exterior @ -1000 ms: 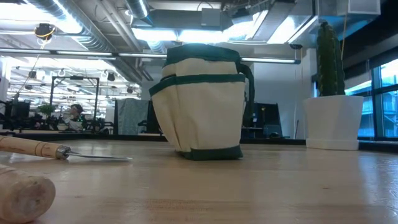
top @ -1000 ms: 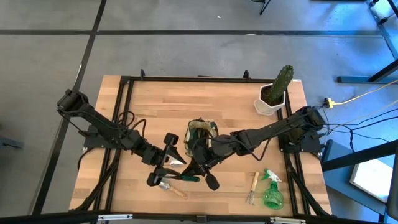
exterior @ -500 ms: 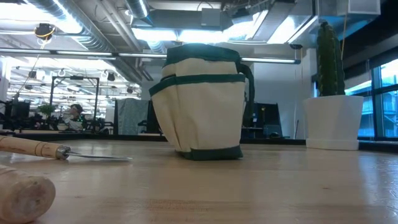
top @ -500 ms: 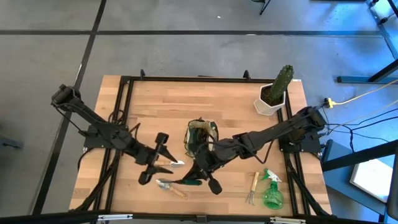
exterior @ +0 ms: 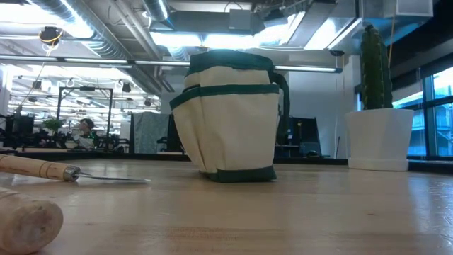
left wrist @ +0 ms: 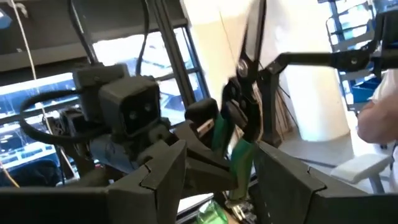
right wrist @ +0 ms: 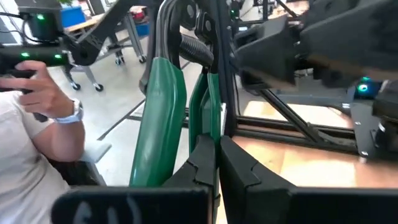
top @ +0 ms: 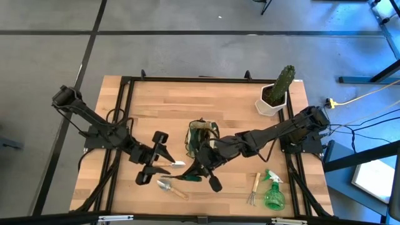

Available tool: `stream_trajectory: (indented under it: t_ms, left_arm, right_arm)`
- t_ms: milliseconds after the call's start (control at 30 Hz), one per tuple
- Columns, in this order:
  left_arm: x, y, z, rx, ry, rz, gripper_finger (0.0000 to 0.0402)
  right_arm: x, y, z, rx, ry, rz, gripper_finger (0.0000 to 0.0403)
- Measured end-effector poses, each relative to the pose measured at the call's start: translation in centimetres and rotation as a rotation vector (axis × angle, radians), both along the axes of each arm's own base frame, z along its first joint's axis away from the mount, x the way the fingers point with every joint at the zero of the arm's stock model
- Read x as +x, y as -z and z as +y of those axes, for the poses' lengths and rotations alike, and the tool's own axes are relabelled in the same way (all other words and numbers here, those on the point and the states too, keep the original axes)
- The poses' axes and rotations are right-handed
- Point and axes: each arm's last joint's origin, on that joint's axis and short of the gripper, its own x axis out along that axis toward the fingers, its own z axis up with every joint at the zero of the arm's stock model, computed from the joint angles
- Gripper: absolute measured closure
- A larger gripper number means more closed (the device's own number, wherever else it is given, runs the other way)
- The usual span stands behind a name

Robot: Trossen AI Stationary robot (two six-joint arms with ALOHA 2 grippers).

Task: Pick & Place Garden tools in Gardening bag
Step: Put the green fruit pruner into the green gardening bag

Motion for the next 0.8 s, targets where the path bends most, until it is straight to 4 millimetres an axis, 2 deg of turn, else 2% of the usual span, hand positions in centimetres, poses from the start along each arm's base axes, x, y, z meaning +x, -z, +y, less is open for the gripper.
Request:
stream_trajectory:
  t_ms: [267, 800]
  left_arm:
    - [1.1, 0.4, 0.1, -0.027, -0.001, -0.044, 0.0219]
    - [1.1, 0.3, 0.1, -0.049, 0.032, -0.056, 0.0219]
  right_arm:
    - [0.3, -0.1, -0.8, -0.008, 0.047, -0.012, 0.0397]
    - [0.8, 0.2, -2.1, -0.043, 0.154, 0.004, 0.0396]
